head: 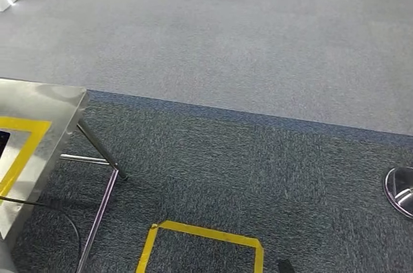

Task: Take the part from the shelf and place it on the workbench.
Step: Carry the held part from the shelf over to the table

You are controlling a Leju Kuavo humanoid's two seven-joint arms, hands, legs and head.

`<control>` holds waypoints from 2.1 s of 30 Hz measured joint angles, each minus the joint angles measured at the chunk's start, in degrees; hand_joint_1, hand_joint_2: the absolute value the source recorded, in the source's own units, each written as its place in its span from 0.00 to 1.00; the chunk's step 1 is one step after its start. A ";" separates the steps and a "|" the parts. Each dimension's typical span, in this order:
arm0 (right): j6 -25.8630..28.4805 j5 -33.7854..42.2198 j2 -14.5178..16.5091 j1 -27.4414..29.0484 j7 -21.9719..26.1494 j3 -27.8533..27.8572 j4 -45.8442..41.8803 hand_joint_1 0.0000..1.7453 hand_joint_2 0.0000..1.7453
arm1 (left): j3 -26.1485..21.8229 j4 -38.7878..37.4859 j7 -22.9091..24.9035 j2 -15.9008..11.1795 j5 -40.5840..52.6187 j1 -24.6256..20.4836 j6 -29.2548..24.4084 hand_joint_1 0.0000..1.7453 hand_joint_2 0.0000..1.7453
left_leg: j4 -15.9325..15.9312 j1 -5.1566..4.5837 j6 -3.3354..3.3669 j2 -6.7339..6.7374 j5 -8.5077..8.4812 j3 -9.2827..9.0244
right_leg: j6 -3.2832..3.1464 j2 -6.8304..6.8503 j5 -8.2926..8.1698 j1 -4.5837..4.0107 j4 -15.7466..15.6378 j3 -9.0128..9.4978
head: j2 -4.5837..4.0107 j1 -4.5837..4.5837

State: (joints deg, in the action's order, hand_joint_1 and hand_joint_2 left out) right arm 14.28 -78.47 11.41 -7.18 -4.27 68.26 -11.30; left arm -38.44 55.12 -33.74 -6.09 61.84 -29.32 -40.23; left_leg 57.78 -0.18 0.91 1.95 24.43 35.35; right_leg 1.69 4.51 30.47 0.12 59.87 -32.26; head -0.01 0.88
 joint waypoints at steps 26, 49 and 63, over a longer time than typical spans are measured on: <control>-0.55 -0.76 0.17 0.21 0.01 -0.32 0.00 0.00 0.00 | 1.30 -0.13 0.90 -0.74 -0.04 0.18 0.04 1.00 1.00 | 0.91 0.12 -1.99 2.48 -0.13 0.37 | -1.06 0.93 -1.73 0.04 -1.87 0.53 | 0.01 0.56; -0.78 -1.22 0.26 0.28 -0.06 -0.97 0.00 0.00 0.00 | 1.36 0.01 1.02 -1.43 -0.12 0.96 0.02 1.00 1.00 | 11.26 1.03 -2.99 -3.25 5.59 6.14 | -2.13 -4.67 -2.95 0.80 -2.55 -0.11 | -0.01 0.40; -0.95 -1.67 0.26 -0.09 0.03 -1.23 0.00 0.00 0.00 | 2.27 0.08 1.56 -1.20 -0.07 1.40 -0.01 1.00 1.00 | -0.26 0.68 0.06 -1.26 0.09 -0.12 | 0.61 -2.24 3.28 0.17 3.92 -0.87 | 0.01 -0.03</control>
State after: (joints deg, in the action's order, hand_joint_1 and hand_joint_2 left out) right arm 13.33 -80.14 11.67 -7.27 -4.23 67.03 -11.30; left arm -36.17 55.21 -32.18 -7.29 61.77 -27.92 -40.24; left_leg 57.52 0.50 0.96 0.70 24.52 35.23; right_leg 2.30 2.27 33.75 0.29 63.80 -33.13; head -0.01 0.85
